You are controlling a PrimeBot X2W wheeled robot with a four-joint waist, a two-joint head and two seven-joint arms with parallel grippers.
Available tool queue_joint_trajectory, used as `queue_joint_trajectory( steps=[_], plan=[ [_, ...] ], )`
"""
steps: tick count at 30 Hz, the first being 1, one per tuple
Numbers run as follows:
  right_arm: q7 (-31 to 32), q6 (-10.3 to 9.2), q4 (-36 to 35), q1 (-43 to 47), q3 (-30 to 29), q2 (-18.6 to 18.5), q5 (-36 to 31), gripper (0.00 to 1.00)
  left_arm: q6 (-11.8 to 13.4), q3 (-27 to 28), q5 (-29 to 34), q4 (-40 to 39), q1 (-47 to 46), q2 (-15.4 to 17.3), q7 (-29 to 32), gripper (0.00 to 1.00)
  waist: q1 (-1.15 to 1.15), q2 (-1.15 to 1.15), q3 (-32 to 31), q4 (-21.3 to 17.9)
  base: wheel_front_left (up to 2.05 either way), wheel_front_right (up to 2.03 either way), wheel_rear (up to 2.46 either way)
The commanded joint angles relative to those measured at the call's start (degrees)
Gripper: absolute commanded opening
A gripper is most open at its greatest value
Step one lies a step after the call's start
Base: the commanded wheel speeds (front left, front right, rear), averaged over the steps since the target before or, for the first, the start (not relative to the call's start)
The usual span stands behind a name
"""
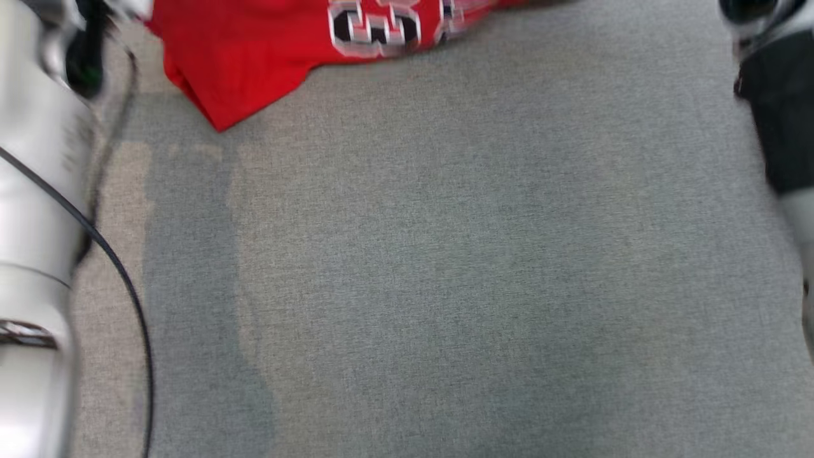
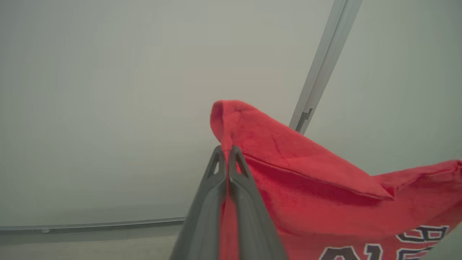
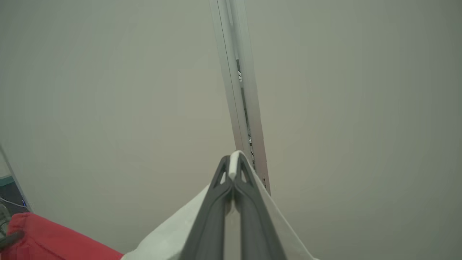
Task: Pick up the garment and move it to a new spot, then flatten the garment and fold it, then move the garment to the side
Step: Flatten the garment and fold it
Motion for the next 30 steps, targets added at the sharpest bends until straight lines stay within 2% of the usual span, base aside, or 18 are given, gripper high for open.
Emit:
queue_joint_trajectory(
  steps=[1,5,9,13,18,23,30],
  plan=[
    [-0.07,0.02,-1.45,3.83,0.47,-1.01,0.65,0.00,-0.34,-0.25,-0.85,0.00,2.40,-0.30,-1.40,0.00,0.00,0.00,0.23,0.51,0.00,0.00,0.00],
    [-0.08,0.02,-8.73,16.54,0.97,-3.85,3.30,0.00,-0.41,-2.14,-1.89,-3.51,10.70,-1.87,-5.22,0.00,0.00,0.00,-0.18,1.00,0.00,0.00,0.00],
    [-0.08,0.03,-16.67,30.92,0.16,-5.51,5.49,0.00,-0.43,-1.54,-2.47,-11.08,20.78,-0.51,-6.03,0.00,0.00,0.00,-1.07,1.18,0.00,0.00,0.00],
    [-0.09,0.03,-23.41,45.00,-2.60,-6.18,6.87,0.00,-0.45,1.38,-0.39,-20.77,33.88,-0.57,-5.98,0.00,0.00,0.00,-2.85,1.56,0.00,0.00,0.00],
    [-0.09,0.03,-29.53,60.19,-6.02,-5.20,8.06,0.00,0.14,3.30,3.00,-29.52,48.05,-0.04,-6.00,0.00,0.00,0.00,-5.52,1.35,0.00,0.00,0.00],
    [-0.09,0.03,-32.85,69.49,-7.09,-4.45,7.87,0.00,1.20,3.24,5.44,-34.90,57.05,0.64,-6.02,0.00,0.00,0.00,-7.85,1.14,0.00,0.00,0.00],
    [2.64,0.03,-39.60,82.89,-9.60,-3.87,6.81,0.00,4.31,4.09,6.90,-42.74,68.47,2.68,-6.02,0.00,0.00,0.00,-10.98,1.43,0.00,0.00,0.00]
  ],
)
